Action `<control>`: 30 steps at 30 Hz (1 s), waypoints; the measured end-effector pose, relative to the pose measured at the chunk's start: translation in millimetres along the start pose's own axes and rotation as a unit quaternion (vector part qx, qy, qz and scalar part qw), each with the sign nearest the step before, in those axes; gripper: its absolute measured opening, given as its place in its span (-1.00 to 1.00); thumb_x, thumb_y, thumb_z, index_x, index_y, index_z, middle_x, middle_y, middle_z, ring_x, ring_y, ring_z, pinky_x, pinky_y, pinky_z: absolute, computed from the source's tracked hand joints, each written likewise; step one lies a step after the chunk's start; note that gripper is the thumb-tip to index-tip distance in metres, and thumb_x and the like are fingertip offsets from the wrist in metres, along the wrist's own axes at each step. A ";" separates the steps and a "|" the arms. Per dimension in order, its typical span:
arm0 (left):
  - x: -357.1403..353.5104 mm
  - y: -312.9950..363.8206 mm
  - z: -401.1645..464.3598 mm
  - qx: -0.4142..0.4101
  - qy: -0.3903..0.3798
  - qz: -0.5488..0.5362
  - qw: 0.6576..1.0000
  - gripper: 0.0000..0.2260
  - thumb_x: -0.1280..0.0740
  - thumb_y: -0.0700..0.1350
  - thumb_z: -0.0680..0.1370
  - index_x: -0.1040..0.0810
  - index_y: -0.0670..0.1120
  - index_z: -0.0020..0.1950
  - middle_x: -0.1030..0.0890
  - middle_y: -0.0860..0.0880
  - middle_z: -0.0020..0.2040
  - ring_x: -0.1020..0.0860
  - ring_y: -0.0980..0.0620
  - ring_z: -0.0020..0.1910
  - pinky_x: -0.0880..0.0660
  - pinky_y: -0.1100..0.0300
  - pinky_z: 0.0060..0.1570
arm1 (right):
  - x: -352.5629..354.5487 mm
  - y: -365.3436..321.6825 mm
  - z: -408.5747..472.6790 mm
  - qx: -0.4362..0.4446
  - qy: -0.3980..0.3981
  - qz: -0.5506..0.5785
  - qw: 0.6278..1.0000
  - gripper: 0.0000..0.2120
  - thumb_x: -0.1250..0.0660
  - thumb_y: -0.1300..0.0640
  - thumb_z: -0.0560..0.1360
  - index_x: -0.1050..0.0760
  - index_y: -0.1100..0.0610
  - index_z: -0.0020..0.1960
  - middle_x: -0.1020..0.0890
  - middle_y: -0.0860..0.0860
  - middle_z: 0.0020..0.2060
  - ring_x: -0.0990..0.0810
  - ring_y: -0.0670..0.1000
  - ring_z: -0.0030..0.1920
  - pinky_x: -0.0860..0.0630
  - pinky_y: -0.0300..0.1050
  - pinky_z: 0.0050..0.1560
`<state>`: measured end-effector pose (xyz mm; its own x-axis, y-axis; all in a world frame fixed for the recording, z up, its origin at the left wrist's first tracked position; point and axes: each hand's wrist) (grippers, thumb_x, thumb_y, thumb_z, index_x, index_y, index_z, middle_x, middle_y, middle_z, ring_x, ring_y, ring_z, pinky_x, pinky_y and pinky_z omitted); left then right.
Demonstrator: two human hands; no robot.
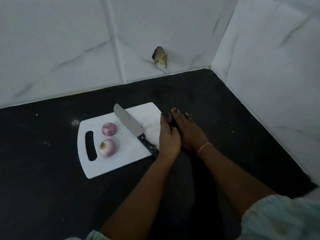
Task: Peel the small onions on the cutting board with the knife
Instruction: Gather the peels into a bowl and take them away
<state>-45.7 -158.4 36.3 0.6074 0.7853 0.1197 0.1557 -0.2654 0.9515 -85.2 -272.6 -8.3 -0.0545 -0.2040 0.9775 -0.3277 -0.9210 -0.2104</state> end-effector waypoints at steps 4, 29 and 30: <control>2.4 1.2 2.7 0.013 -0.011 0.003 1.000 -0.40 -0.13 -0.29 0.64 -0.04 0.03 0.64 -0.29 0.01 0.57 -0.40 0.02 0.43 -0.33 0.11 0.44 | -0.7 2.0 17.5 0.050 0.022 0.035 0.998 -0.46 -0.22 0.18 0.60 -0.19 0.13 0.55 -0.23 0.06 0.53 -0.14 0.02 0.55 0.04 -0.13 0.54; 6.6 1.2 -2.1 0.021 -0.014 0.030 0.999 -0.45 -0.10 -0.32 0.65 -0.10 -0.07 0.63 -0.34 -0.08 0.54 -0.34 -0.02 0.48 -0.19 0.37 0.28 | 2.4 -23.5 -19.7 -0.034 0.043 0.056 0.997 -0.51 -0.29 0.17 0.58 -0.32 0.10 0.49 -0.34 0.06 0.49 -0.26 0.06 0.50 -0.22 -0.07 0.47; 7.1 0.3 -2.5 0.020 -0.017 0.029 0.999 -0.44 -0.10 -0.32 0.64 -0.10 -0.06 0.63 -0.33 -0.08 0.55 -0.34 -0.02 0.49 -0.18 0.38 0.26 | 1.0 -26.4 -27.5 -0.038 0.076 0.063 0.994 -0.55 -0.32 0.19 0.55 -0.40 0.12 0.43 -0.41 0.07 0.44 -0.35 0.07 0.45 -0.33 -0.06 0.39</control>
<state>-43.3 -151.5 38.1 0.6417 0.7494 0.1633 0.1504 -0.3317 0.9313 -102.5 -239.3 -1.3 -0.2391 -0.2587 0.9359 -0.3794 -0.8623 -0.3353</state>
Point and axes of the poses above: each hand's wrist, its own z-axis towards the middle knuckle, its own x-axis out of the back of the hand, y = z × x
